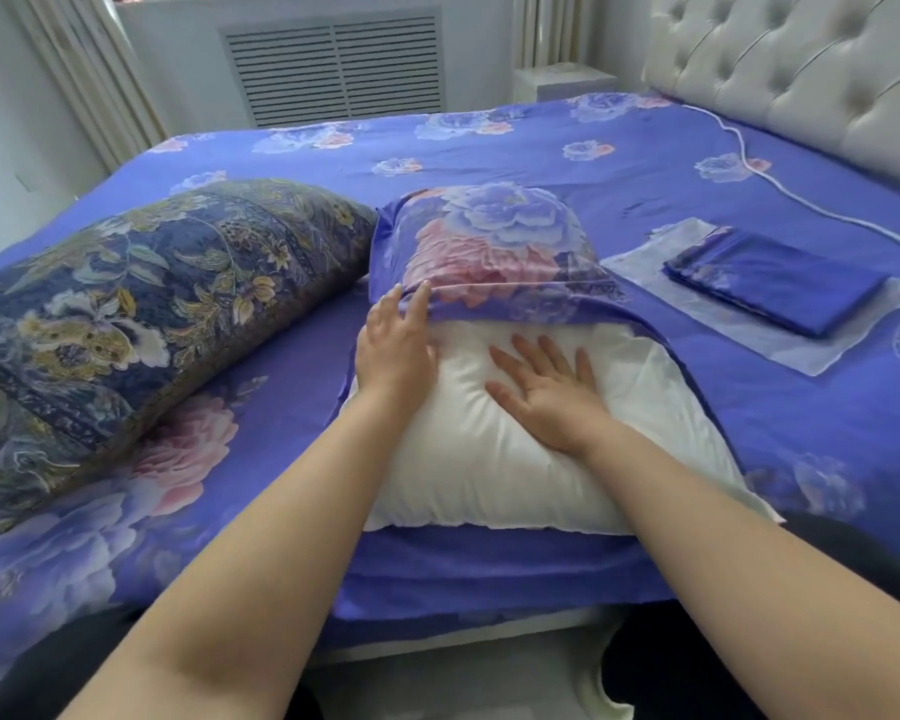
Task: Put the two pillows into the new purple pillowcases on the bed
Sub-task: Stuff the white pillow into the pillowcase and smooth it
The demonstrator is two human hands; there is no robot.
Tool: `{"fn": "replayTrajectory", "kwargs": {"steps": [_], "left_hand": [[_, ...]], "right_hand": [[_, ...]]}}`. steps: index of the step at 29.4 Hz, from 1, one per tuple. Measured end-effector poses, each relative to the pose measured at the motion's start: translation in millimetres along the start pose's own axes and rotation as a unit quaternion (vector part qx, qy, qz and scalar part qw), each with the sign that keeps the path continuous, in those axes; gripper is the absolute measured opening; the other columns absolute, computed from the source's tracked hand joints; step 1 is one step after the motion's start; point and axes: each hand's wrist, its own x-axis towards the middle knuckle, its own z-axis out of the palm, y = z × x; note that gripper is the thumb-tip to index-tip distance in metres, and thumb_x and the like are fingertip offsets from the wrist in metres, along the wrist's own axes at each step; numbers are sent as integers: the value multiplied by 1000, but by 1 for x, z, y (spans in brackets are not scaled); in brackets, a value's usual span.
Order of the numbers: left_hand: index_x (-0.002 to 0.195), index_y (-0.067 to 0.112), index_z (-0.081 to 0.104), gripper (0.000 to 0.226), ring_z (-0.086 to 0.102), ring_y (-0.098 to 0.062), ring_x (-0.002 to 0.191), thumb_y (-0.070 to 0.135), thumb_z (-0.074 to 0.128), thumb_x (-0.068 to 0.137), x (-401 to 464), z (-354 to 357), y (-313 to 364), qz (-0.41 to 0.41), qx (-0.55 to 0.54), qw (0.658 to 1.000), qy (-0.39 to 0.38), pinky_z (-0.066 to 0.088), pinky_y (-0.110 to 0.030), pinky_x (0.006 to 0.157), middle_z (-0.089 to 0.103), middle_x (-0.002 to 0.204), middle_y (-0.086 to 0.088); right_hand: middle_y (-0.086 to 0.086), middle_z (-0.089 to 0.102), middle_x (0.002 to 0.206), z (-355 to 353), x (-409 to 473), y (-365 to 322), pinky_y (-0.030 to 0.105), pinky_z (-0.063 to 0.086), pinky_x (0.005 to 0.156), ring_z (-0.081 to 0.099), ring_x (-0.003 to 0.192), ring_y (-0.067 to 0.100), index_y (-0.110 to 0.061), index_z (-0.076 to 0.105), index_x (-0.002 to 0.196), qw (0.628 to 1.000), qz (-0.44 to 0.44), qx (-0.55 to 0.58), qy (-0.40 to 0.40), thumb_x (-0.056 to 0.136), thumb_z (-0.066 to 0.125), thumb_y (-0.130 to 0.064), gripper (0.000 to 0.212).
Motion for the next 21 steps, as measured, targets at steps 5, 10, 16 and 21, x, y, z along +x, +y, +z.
{"fn": "replayTrajectory", "kwargs": {"steps": [5,10,16,21], "left_hand": [[104,11,63,24,59,-36,94,13,45,87,23,-1,12,-72,-222,965,115,41,-35,74,67,99,-13],[88,9,61,31,59,-43,89,35,47,95,-41,15,47,-32,-125,991,29,35,-39,64,68,92,-20],[73,9,51,31,56,-33,76,35,65,84,-56,29,22,-5,-141,986,84,32,-35,62,59,76,-13],[64,16,38,34,54,-33,70,23,65,84,-58,32,18,-37,-151,985,79,25,-31,58,56,69,-10]], "right_hand": [[-15,-4,158,10,7,5,49,-12,114,-9,146,13,-47,7,146,1000,13,-2,13,92,17,-65,59],[-1,20,157,19,16,9,48,8,116,15,144,24,-37,28,145,998,44,-23,28,87,14,-66,66],[18,65,108,30,-13,2,39,37,96,59,104,36,-5,65,105,918,-19,122,377,87,52,-38,40],[18,52,115,13,-12,12,38,37,97,49,109,35,0,48,118,846,97,238,468,79,67,-17,47]]}}
